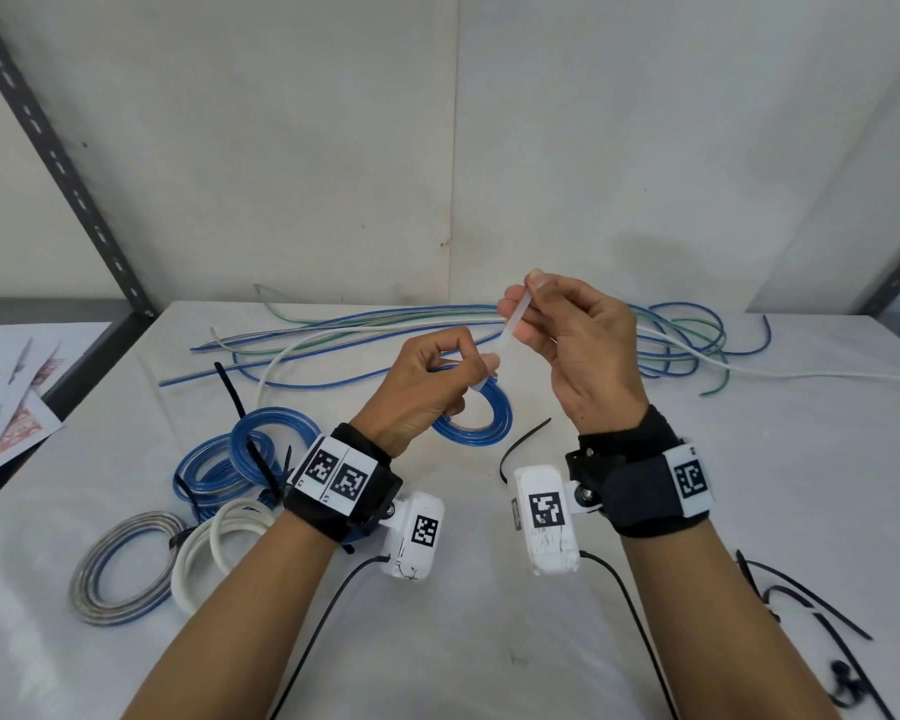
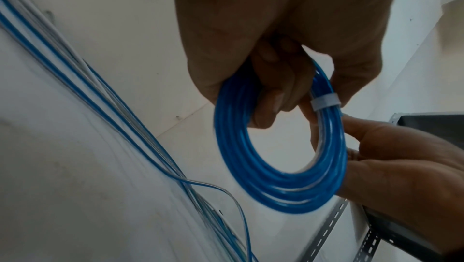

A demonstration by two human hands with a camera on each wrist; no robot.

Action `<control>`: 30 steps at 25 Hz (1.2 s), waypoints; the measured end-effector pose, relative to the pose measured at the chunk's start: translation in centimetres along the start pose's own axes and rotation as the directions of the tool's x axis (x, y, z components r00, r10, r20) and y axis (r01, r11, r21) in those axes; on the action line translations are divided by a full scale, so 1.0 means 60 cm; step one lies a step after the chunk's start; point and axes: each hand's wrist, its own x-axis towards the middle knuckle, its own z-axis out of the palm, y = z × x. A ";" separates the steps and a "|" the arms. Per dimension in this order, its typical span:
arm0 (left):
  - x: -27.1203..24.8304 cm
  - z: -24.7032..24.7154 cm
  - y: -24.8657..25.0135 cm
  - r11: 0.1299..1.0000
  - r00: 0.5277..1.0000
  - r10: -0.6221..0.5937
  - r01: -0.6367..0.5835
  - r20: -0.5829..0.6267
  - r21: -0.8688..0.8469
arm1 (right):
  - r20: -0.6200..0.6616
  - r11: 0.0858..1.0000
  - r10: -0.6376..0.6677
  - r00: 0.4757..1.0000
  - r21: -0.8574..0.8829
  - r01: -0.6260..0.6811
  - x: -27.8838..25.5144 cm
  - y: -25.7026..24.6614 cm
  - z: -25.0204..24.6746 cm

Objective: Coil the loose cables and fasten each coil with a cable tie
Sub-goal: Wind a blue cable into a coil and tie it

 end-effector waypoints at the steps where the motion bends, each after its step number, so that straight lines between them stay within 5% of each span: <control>1: 0.000 0.000 0.002 1.000 1.000 -0.002 0.002 0.009 -0.002 | 0.003 1.000 0.009 1.000 0.010 -0.009 0.000 0.000 0.000; 7: -0.003 0.004 0.013 0.999 0.998 -0.044 0.044 0.042 -0.007 | 0.012 0.998 0.057 0.998 0.012 -0.057 0.006 -0.001 -0.005; 13: -0.059 -0.044 0.045 0.995 0.994 -0.100 0.099 0.045 0.027 | 0.178 0.990 0.042 0.983 -0.137 -0.017 -0.008 -0.006 0.049; 18: -0.134 -0.128 0.119 0.968 0.996 0.058 -0.074 0.075 0.239 | 0.324 0.975 0.019 0.946 -0.217 0.055 -0.011 -0.045 0.136; 24: -0.220 -0.210 0.221 0.928 0.998 0.012 -0.037 0.069 0.371 | 0.518 0.922 0.083 0.851 -0.365 0.132 -0.022 -0.067 0.240; 27: -0.267 -0.261 0.238 0.844 0.998 -0.051 0.023 0.039 0.535 | 0.627 0.865 0.167 0.761 -0.463 0.192 -0.035 -0.048 0.302; 30: -0.285 -0.319 0.204 0.564 0.995 -0.003 0.086 -0.102 0.822 | 0.626 0.867 0.187 0.757 -0.468 0.173 -0.057 -0.009 0.364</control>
